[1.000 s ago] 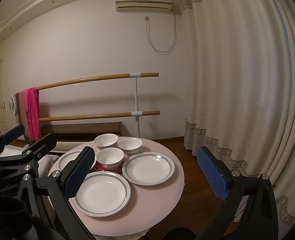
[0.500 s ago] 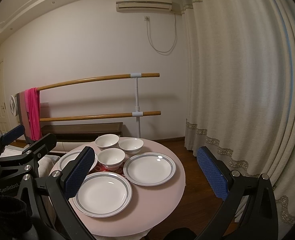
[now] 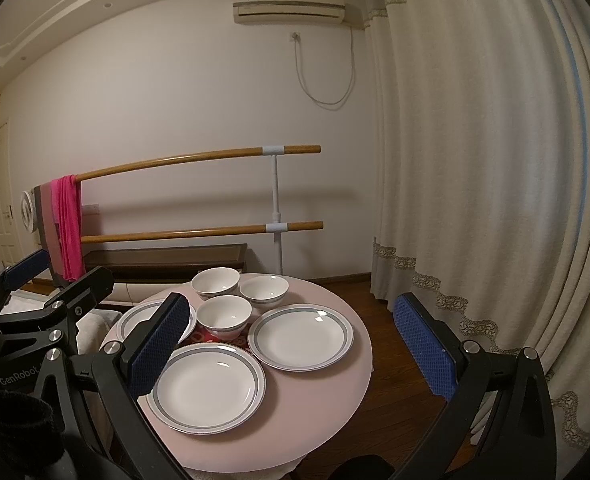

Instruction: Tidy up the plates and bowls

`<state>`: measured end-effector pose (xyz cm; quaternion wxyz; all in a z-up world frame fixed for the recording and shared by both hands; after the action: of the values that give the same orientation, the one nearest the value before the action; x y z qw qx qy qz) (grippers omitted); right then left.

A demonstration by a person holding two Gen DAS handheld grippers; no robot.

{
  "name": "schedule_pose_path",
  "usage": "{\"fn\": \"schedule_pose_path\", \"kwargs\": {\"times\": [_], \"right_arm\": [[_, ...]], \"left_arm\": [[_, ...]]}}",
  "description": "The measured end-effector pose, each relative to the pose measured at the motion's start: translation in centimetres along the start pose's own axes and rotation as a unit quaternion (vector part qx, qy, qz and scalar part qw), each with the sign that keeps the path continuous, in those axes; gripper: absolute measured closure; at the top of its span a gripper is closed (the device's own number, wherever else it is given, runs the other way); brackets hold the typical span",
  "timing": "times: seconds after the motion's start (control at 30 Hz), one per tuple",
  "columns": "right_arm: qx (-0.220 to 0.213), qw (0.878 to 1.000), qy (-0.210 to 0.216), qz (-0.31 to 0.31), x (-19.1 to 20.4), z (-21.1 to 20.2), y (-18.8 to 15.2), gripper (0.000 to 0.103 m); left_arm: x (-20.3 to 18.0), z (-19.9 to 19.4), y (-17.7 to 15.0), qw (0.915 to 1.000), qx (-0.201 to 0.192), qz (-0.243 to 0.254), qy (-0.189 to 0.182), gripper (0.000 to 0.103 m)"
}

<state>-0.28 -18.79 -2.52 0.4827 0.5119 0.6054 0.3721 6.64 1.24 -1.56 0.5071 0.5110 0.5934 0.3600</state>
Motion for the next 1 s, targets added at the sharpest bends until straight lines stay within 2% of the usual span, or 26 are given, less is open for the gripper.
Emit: {"fn": "schedule_pose_path", "kwargs": {"times": [0.47,0.67,0.77,0.87,1.0], "right_arm": [[0.01,1.0,0.018,-0.003,0.2,1.9,0.1,0.0],[0.017,0.999,0.033,0.0,0.4,3.9,-0.1,0.0],[0.028,0.999,0.042,0.003,0.4,5.4,-0.7,0.0],[0.045,0.997,0.057,0.005,0.7,7.1,-1.7,0.0],[0.077,0.993,0.084,0.004,1.4,10.1,-4.0,0.0]], "left_arm": [[0.8,1.3,0.1,0.9999,0.009,-0.008,0.005,0.001],[1.8,2.9,-0.1,0.9997,0.014,-0.02,-0.007,0.001],[3.0,4.0,-0.6,0.9993,0.027,-0.024,0.003,0.001],[4.6,5.5,-1.7,0.9981,0.05,-0.022,0.028,0.001],[7.3,8.0,-4.0,0.9927,0.098,-0.033,0.062,0.001]]}}
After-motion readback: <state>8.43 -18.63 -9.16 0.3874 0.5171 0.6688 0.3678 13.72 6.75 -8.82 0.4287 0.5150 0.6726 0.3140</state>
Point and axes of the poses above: each gripper's, at about its wrist camera, not at the fingertips, and z roughly the way its jaws point, x to its left, y to its top, the point moved 6 cm from there along z, roughly the way its jaws point, and after that the axes turned 13 degrees about -z, right-handed, at the moved point
